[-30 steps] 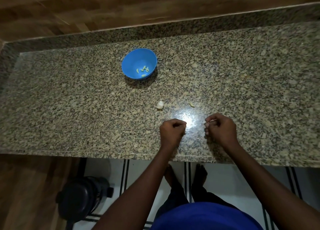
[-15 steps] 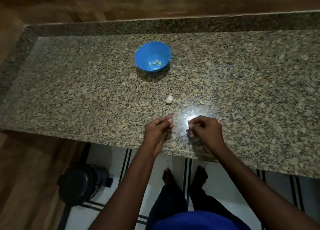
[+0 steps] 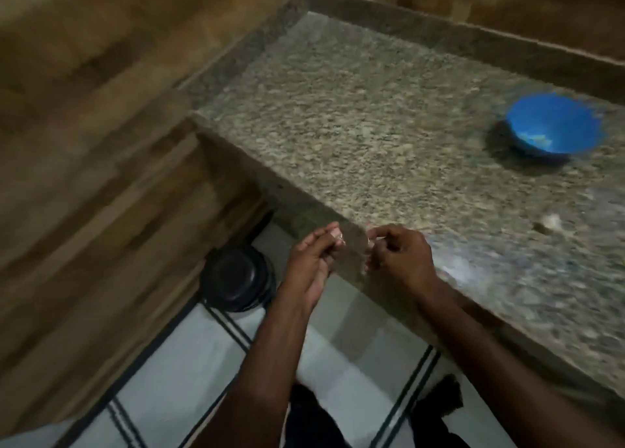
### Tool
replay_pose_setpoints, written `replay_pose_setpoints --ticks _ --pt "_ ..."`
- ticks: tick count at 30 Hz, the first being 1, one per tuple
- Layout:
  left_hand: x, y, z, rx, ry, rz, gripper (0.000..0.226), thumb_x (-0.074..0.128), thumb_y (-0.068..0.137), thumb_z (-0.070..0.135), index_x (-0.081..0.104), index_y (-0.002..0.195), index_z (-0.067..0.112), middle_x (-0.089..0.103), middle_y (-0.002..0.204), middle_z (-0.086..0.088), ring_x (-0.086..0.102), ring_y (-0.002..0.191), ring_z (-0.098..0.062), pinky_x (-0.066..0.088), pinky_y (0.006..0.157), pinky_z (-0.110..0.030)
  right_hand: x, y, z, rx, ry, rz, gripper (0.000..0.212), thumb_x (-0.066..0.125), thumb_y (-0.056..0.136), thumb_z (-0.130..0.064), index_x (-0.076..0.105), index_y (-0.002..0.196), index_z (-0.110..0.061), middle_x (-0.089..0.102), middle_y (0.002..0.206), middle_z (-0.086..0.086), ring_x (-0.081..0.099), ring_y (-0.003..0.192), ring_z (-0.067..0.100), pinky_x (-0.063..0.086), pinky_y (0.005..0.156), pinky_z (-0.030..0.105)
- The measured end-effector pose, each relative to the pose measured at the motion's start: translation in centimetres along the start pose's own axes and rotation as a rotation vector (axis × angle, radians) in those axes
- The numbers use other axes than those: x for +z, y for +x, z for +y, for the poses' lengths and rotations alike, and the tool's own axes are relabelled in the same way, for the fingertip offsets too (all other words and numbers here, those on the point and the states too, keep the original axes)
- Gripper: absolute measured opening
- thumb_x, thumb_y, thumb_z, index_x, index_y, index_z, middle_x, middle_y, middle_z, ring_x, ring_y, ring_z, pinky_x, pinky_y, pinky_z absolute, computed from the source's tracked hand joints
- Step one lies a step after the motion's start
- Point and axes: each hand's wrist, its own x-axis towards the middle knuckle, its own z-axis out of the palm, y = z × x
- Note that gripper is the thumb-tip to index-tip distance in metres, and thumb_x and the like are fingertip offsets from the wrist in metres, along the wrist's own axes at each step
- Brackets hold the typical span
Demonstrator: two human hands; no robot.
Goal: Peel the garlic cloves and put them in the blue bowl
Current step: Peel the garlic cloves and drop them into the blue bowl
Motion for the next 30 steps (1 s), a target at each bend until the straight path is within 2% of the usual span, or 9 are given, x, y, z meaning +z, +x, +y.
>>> replay_pose_setpoints --ticks 4,8,11,15,19,22,26,28,30 --pt "-10.5 0.6 8.3 0.057 -0.103 0.070 0.014 0.057 0.094 -0.010 0.068 0.098 -0.001 0.073 0.081 -0.005 0.070 0.070 -0.007 0.056 0.067 -0.016 13.2 0.7 -2.5 -0.013 0.042 -0.148 0.013 0.058 0.095 0.006 0.069 0.098 0.000 0.067 0.068 0.009 0.062 0.044 0.005 0.050 0.047 0.018" --pt "-20.8 1.5 15.1 0.105 -0.177 0.158 0.015 0.057 0.094 -0.010 0.068 0.096 0.000 0.076 0.079 -0.004 0.071 0.070 -0.007 0.056 0.068 -0.015 25.9 1.7 -4.3 0.016 0.070 -0.257 0.018 0.060 0.096 0.004 0.069 0.086 -0.008 0.067 0.068 0.012 0.063 0.048 0.012 0.055 0.053 0.030" --pt "-26.7 1.9 18.2 0.108 -0.230 0.228 0.014 0.061 0.093 -0.008 0.070 0.097 0.001 0.077 0.085 -0.005 0.072 0.079 -0.011 0.057 0.070 -0.017 32.2 1.9 -5.3 0.053 0.054 -0.284 0.013 0.059 0.096 0.004 0.068 0.089 -0.003 0.068 0.063 0.008 0.062 0.047 0.016 0.057 0.051 0.029" --pt "-32.2 3.0 20.5 0.093 -0.313 0.284 0.012 0.062 0.092 -0.007 0.071 0.098 -0.001 0.075 0.092 -0.010 0.071 0.084 -0.014 0.057 0.069 -0.018 37.5 1.6 -6.3 0.112 0.007 -0.342 0.008 0.060 0.096 0.002 0.068 0.099 0.004 0.066 0.071 0.014 0.060 0.055 0.020 0.056 0.050 0.022" --pt "-35.7 4.6 21.1 0.084 -0.365 0.333 0.013 0.062 0.092 -0.009 0.070 0.099 -0.002 0.076 0.087 -0.009 0.072 0.077 -0.013 0.057 0.066 -0.018 41.4 2.8 -5.3 0.160 -0.061 -0.383 0.011 0.060 0.096 0.003 0.066 0.087 0.001 0.065 0.075 0.020 0.059 0.058 0.025 0.054 0.048 0.021" --pt "-37.9 6.2 20.9 0.059 -0.367 0.362 0.013 0.061 0.093 -0.008 0.070 0.099 0.000 0.077 0.084 -0.007 0.073 0.077 -0.011 0.058 0.069 -0.017 44.1 4.7 -3.1 0.219 -0.131 -0.419 0.013 0.063 0.095 -0.001 0.066 0.083 -0.007 0.068 0.078 0.018 0.063 0.061 0.023 0.057 0.054 0.025" --pt "-40.7 9.3 19.6 0.002 -0.363 0.444 0.012 0.063 0.092 -0.008 0.071 0.098 -0.001 0.076 0.088 -0.008 0.071 0.086 -0.016 0.058 0.069 -0.019 47.7 8.0 1.1 0.352 -0.178 -0.446 0.005 0.066 0.094 -0.006 0.069 0.090 -0.005 0.072 0.087 0.020 0.070 0.071 0.028 0.059 0.070 0.037" --pt "-42.3 11.5 18.4 -0.037 -0.353 0.475 0.012 0.063 0.091 -0.010 0.071 0.097 -0.003 0.076 0.087 -0.008 0.070 0.087 -0.017 0.059 0.068 -0.019 49.2 9.1 3.3 0.384 -0.204 -0.404 0.005 0.069 0.093 -0.008 0.071 0.092 -0.004 0.074 0.083 0.016 0.073 0.075 0.030 0.061 0.076 0.041" --pt "-43.7 13.9 16.9 -0.070 -0.347 0.481 0.012 0.062 0.091 -0.011 0.070 0.096 -0.003 0.077 0.084 -0.006 0.069 0.088 -0.018 0.059 0.067 -0.019 50.7 10.2 5.6 0.390 -0.231 -0.357 0.010 0.069 0.093 -0.008 0.070 0.082 -0.007 0.074 0.079 0.016 0.074 0.075 0.033 0.062 0.078 0.044"
